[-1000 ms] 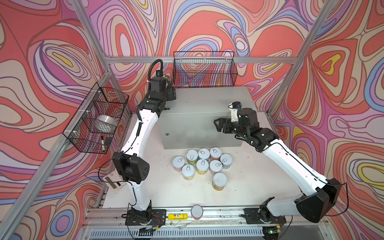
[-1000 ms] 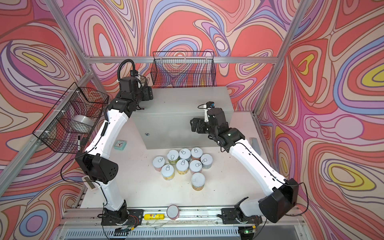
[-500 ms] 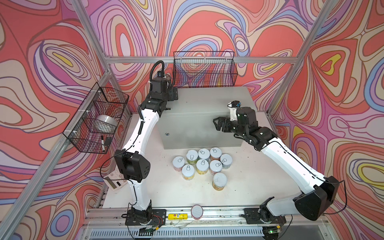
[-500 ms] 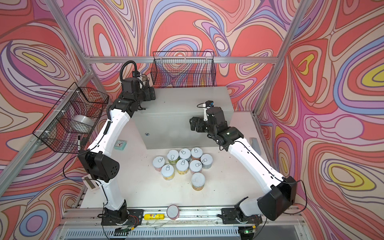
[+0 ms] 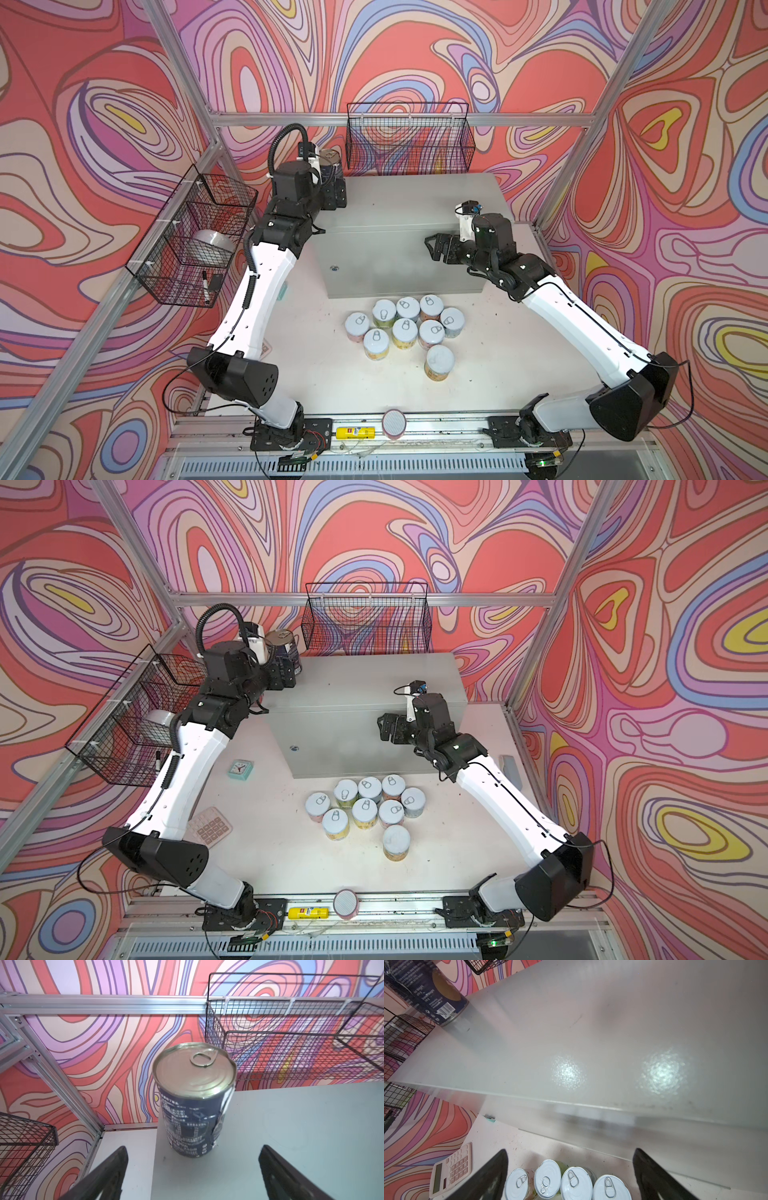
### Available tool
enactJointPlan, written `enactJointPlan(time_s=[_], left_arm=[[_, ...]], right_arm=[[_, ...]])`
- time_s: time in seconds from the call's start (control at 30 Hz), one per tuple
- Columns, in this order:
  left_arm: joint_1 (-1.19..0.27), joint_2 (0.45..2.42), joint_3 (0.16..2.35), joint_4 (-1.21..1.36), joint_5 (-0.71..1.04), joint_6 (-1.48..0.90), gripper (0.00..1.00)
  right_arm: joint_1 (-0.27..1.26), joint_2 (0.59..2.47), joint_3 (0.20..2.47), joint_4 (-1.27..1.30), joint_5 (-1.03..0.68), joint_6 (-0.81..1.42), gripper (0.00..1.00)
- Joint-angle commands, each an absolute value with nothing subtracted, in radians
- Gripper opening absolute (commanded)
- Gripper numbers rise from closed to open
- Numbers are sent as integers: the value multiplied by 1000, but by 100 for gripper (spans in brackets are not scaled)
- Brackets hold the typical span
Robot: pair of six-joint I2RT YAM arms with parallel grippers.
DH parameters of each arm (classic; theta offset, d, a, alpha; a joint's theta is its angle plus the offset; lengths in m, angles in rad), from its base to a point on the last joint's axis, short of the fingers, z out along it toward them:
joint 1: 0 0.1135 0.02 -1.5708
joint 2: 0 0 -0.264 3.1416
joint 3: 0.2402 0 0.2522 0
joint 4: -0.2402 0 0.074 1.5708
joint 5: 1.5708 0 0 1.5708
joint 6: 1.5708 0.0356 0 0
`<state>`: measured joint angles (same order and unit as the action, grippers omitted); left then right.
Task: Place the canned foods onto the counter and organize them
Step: 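Open the left gripper and raise it off the dark blue can, then move the right gripper down over the white-lidded orange-labelled can while the left gripper withdraws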
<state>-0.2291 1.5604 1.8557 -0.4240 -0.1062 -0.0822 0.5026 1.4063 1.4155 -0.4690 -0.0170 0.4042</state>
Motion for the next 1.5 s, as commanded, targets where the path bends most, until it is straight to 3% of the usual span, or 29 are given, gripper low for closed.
enactJointPlan(time_s=[0.0, 0.2, 0.37, 0.6, 0.83, 0.97, 1.07, 1.13, 1.3, 1.47], left_arm=[[-225, 1504, 1807, -438, -51, -90, 100], [-272, 1304, 1619, -391, -101, -130, 100], [-432, 1184, 1505, -522, -296, -113, 100], [-577, 916, 1179, -557, -326, -234, 100], [-578, 703, 1038, -625, -150, -325, 100], [-580, 652, 984, -625, -141, -359, 100], [-583, 646, 978, -656, -133, -367, 100], [-585, 632, 961, -652, -128, -368, 100], [-604, 605, 881, -621, -132, -414, 100], [-773, 623, 820, -632, -336, -436, 100]], right_arm=[[498, 1377, 1431, -494, -14, 383, 97], [498, 1321, 1425, -575, -4, 338, 97], [514, 1250, 1340, -643, -54, 327, 96], [647, 1071, 1178, -676, -7, 326, 98], [889, 846, 945, -669, 275, 401, 98], [1174, 819, 877, -734, 565, 540, 98], [1512, 905, 887, -873, 899, 755, 98], [1652, 1007, 926, -1002, 1028, 948, 98], [1702, 1098, 912, -1028, 1028, 1168, 98], [1709, 987, 806, -996, 995, 1308, 97]])
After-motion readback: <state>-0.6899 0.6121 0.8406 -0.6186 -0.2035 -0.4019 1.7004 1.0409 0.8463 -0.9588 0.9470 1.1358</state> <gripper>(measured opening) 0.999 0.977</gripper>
